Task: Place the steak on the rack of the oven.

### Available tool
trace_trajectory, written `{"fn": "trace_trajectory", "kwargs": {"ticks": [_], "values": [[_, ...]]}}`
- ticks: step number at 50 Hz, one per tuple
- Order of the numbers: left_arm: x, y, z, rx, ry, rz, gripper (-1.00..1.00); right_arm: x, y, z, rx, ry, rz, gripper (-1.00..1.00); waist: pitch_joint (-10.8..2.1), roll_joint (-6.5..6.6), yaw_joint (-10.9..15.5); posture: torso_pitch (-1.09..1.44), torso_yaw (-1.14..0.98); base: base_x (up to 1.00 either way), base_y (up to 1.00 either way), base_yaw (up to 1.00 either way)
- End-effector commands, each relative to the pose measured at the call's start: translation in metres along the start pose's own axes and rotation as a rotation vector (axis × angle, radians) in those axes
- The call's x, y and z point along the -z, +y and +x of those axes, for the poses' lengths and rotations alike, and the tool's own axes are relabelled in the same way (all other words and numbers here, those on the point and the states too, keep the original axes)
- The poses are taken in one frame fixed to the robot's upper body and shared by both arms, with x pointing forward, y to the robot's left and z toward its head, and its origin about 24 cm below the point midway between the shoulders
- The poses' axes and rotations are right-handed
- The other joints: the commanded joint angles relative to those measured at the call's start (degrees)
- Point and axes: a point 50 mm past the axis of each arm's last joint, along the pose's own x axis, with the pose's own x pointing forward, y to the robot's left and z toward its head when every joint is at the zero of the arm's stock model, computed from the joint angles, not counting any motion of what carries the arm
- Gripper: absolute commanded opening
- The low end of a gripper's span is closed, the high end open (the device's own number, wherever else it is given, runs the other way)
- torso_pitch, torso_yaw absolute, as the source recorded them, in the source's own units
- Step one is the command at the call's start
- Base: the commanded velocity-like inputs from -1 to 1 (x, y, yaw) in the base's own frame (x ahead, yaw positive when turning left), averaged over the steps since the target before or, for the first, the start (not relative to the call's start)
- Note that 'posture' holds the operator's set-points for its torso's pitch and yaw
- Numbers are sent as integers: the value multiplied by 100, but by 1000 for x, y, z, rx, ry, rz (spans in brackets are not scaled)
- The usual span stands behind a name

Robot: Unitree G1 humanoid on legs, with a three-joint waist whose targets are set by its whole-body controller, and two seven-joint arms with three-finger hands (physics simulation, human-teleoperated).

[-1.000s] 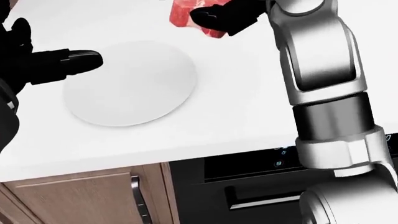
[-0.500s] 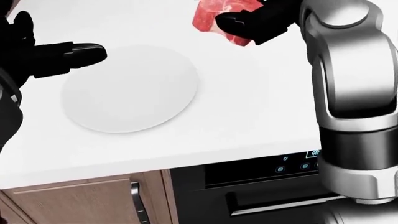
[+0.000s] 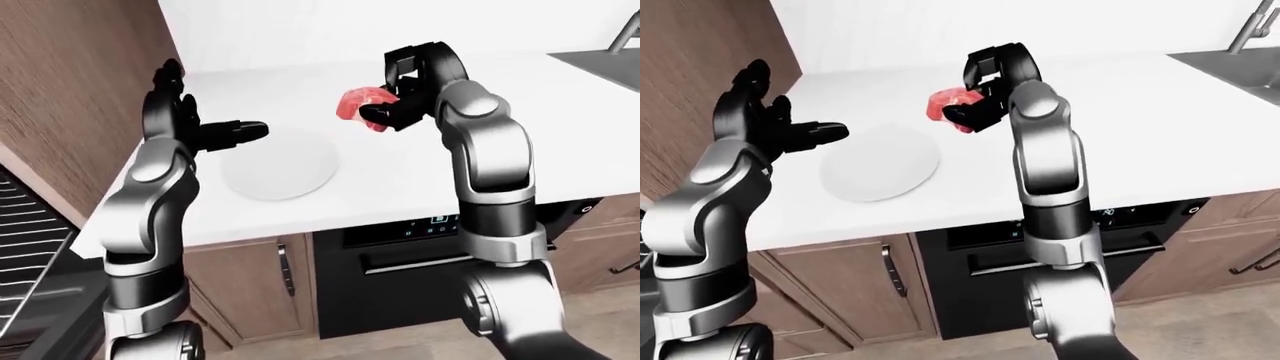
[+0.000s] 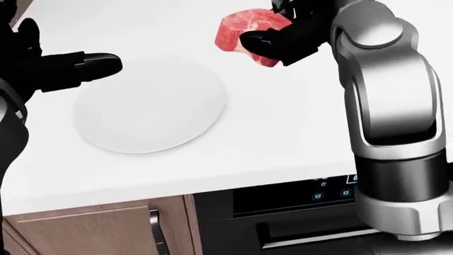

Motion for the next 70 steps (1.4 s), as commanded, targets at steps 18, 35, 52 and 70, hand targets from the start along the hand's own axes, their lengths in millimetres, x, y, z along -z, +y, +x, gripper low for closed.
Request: {"fn": "trace_trajectory", "kwargs": {"ticks": [18,35,52,70], "values": [[-23,-3,-3,8,-108,-11,100,-22,-7,-9,38,-130,-5,-100,-107,110,35,0,0,0,-17,0],[-20,-2,-4,6,-106,-8,100,-24,-5,-9,23,-133,-2,-100,-262,-1,53,0,0,0,-1,27],[-14,-2,-5,9,-98,-4,100,-22,-4,-9,22,-130,-4,-100,-125,177,80,0,0,0,0,100],[-10,-3,-5,11,-91,1,100,-21,2,-3,6,-128,-9,-100,-109,-501,86,0,0,0,0,100]]}}
